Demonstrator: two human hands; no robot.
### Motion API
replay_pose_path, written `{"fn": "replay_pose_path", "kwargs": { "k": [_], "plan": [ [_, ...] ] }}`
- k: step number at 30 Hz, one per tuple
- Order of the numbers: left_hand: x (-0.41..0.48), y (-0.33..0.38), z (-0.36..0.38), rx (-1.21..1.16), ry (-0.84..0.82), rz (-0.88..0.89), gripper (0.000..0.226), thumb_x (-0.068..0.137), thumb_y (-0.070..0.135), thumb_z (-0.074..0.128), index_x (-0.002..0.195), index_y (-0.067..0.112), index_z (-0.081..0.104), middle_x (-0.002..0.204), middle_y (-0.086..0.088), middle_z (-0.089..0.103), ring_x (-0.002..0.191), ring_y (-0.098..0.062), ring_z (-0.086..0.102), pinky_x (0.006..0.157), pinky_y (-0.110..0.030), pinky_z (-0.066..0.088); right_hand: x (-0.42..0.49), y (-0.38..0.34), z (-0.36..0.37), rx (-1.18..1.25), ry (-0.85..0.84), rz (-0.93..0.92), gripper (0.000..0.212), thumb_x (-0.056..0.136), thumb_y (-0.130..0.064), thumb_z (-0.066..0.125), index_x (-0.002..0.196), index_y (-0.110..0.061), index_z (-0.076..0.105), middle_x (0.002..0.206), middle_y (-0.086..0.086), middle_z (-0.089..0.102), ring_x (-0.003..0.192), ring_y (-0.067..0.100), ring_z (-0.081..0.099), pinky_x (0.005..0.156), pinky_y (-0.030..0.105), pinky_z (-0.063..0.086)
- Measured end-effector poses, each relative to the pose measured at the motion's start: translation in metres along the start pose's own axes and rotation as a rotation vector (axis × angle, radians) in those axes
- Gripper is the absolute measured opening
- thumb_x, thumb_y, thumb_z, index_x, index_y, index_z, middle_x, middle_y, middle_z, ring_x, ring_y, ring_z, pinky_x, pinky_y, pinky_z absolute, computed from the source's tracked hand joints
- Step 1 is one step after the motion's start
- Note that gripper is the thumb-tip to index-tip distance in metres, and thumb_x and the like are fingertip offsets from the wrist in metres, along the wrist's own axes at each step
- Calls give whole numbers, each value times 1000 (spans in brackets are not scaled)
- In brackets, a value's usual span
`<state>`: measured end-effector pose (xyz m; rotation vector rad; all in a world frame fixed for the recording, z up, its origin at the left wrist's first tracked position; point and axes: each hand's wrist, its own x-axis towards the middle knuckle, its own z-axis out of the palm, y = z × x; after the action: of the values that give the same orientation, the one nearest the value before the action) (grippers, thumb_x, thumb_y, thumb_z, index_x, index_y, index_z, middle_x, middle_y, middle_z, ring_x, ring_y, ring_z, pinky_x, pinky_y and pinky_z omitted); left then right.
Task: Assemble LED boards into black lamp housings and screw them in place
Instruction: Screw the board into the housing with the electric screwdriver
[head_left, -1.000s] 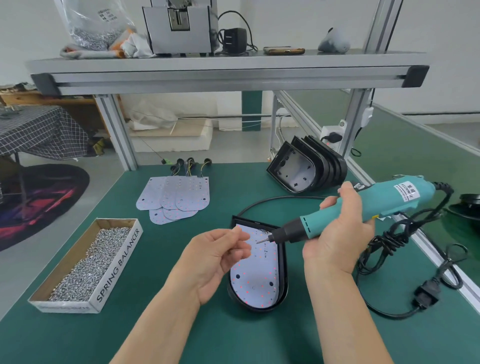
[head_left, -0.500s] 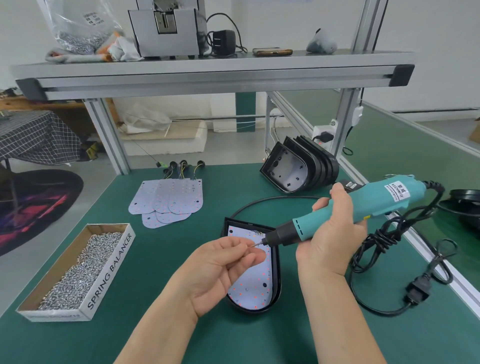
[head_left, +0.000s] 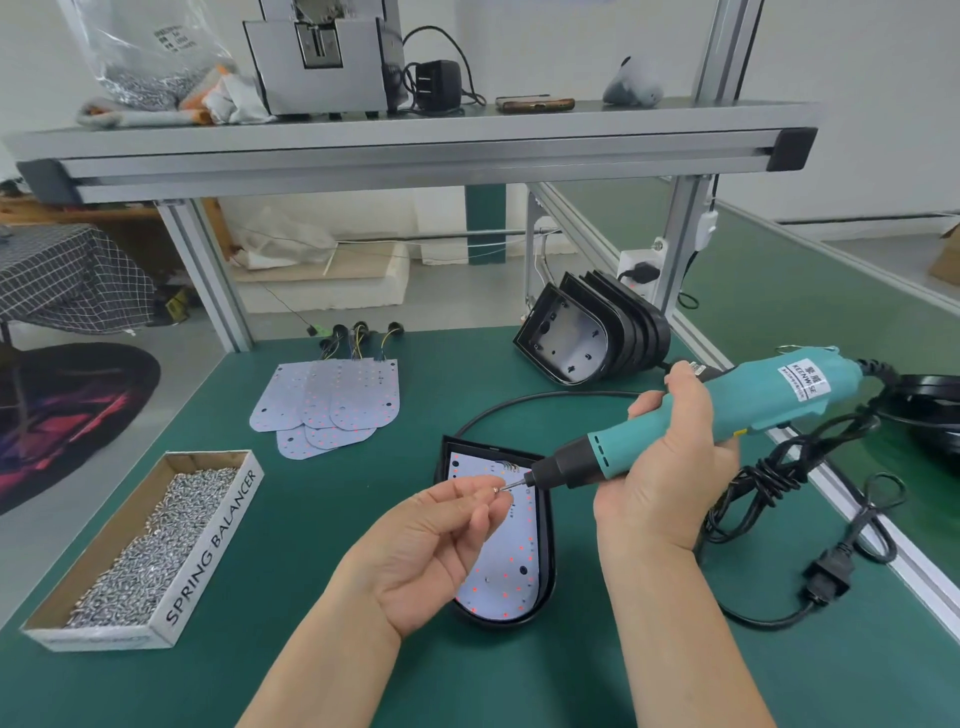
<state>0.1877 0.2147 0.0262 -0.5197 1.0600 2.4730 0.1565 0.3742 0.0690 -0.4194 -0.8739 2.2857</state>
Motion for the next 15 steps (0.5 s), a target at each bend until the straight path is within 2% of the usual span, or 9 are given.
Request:
{"fn": "replay_pose_path", "kwargs": {
  "k": [9, 15],
  "plan": [
    [0, -1, 1, 53, -7, 42, 11, 65, -8, 71, 71, -1, 78, 81, -19, 72, 67, -20, 74, 49, -16, 55, 1, 0, 0, -9, -18, -21, 18, 90, -19, 69, 86, -22, 52, 54, -12, 53, 52, 8, 49, 51, 17, 41],
    [0, -5, 6, 182, -18, 207, 11, 62, -3, 73, 69, 4, 77, 84, -20, 73, 73, -22, 75, 55, -16, 56, 4, 3, 0, -16, -2, -9, 18, 89, -20, 70, 86, -23, 53, 53, -14, 54, 52, 8, 49, 49, 16, 41]
  ]
}}
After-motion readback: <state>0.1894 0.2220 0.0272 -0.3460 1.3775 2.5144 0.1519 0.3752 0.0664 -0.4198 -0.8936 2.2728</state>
